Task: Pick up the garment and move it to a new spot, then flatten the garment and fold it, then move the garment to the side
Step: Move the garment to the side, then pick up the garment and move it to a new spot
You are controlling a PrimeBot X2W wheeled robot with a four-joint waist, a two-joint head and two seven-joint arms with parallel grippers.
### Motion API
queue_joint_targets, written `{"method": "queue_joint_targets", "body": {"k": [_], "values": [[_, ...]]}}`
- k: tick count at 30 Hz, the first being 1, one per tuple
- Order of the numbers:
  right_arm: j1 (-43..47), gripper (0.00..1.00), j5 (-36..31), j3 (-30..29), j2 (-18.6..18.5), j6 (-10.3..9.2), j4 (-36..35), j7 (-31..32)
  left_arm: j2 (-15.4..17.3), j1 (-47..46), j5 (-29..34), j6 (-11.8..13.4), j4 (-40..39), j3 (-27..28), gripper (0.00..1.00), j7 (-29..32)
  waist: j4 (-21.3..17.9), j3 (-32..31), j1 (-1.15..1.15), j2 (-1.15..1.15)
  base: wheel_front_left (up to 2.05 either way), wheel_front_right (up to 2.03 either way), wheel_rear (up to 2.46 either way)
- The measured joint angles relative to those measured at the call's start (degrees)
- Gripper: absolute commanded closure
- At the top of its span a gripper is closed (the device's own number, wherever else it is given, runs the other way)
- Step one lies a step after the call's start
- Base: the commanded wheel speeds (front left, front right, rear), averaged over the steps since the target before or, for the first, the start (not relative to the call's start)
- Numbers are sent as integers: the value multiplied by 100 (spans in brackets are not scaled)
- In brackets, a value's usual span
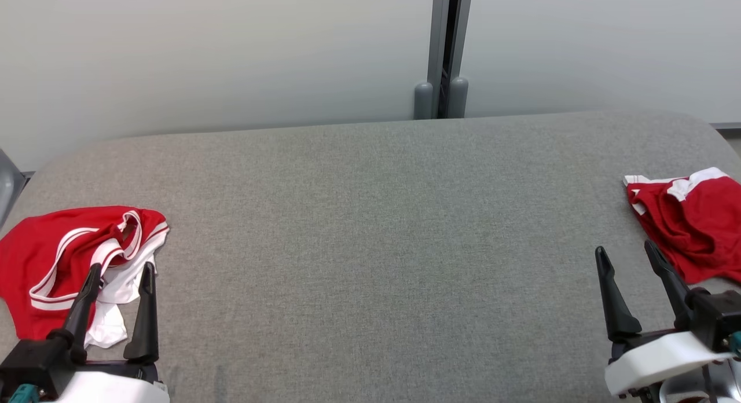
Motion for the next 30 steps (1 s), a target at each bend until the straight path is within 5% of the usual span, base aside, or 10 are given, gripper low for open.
{"method": "queue_joint_targets", "body": {"k": [30], "values": [[461, 0, 403, -169, 31, -1, -524, 127, 102, 148, -79, 74, -156, -155, 0, 331, -79, -264, 0, 0, 0, 0, 0]]}}
